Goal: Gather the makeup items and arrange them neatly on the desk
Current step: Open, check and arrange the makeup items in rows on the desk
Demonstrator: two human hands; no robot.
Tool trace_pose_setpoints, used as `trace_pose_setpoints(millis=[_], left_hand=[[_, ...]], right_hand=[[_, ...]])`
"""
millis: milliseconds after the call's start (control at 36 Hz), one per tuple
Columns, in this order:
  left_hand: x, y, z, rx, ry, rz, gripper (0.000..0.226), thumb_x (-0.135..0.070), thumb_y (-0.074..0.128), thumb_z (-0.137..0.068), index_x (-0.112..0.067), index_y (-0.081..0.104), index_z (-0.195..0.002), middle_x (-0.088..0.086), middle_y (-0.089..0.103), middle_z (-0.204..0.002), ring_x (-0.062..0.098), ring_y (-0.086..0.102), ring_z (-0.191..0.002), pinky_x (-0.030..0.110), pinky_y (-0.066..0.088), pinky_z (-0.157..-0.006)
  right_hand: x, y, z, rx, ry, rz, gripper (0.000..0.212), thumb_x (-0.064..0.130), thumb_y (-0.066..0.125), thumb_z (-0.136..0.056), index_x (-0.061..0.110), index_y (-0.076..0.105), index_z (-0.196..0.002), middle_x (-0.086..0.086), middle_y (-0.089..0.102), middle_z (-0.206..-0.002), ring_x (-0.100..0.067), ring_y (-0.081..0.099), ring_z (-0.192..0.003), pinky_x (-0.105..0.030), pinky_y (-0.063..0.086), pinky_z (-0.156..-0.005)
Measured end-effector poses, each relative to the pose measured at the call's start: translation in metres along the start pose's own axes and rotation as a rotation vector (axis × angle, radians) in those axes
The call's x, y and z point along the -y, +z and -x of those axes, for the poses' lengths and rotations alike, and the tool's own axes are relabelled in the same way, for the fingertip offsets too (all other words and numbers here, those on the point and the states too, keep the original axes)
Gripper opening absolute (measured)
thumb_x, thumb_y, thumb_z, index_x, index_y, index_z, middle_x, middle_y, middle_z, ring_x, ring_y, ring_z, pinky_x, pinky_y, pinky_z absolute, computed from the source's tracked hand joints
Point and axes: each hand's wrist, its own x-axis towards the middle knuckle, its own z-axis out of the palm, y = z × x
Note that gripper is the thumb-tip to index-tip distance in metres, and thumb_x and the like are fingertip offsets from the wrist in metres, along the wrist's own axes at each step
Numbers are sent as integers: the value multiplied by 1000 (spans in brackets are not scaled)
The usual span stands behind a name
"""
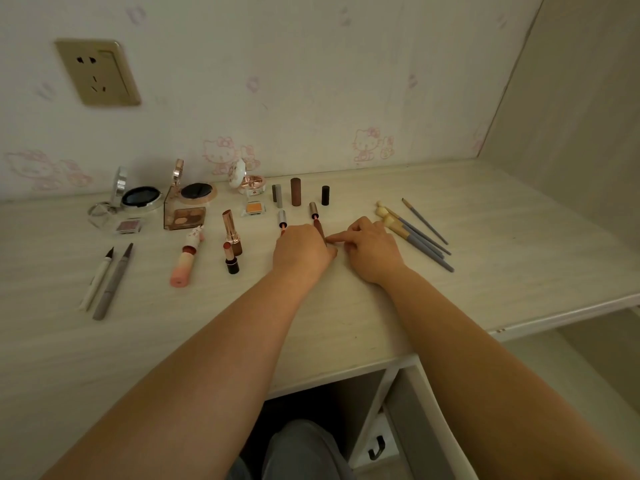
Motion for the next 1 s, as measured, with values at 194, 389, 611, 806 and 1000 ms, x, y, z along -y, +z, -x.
trace_pose_setpoints(millis=[194, 389, 611, 806, 1000], left_hand=[[4, 1, 2, -47, 36, -23, 49, -52, 52, -89, -4, 60, -91, 5, 56, -79, 26, 60, -91, 31, 41, -64], [-6, -1, 13, -195, 164, 63, 24, -36, 49, -91, -17, 63, -95, -1, 65, -91, 21, 59, -87, 31, 44, -70], [-26, 22, 21, -173, 346, 150, 18, -28, 51, -91, -20, 62, -102, -2, 66, -100, 18, 60, -91, 29, 44, -72], [-34, 42, 22, -39, 440, 204, 32, -21, 51, -92, -19, 53, -124, 2, 53, -121, 15, 54, -110, 31, 47, -91], [-33, 46, 19, -56, 467, 156, 38, -17, 47, -93, -18, 48, -132, 4, 46, -131, 19, 48, -117, 31, 43, -91]], right_hand=[[1, 1, 4, -74, 52, -83, 36, 15, 39, -97, 28, 61, -122, -3, 53, -115, -22, 44, -108, -30, 38, -88], [0, -4, 20, -265, 185, -142, 28, 15, 45, -95, 20, 66, -112, -5, 60, -111, -24, 47, -114, -32, 39, -92], [-32, -25, 46, -439, 388, 104, 30, 21, 47, -91, 19, 60, -118, -5, 55, -118, -27, 44, -111, -34, 35, -85], [-53, -28, 54, -303, 508, 146, 32, 22, 44, -93, 17, 57, -122, -8, 51, -119, -27, 43, -110, -33, 37, -86], [-38, -26, 49, -258, 454, 110, 31, 26, 41, -97, 17, 64, -116, -7, 57, -118, -25, 46, -112, -34, 40, -90]])
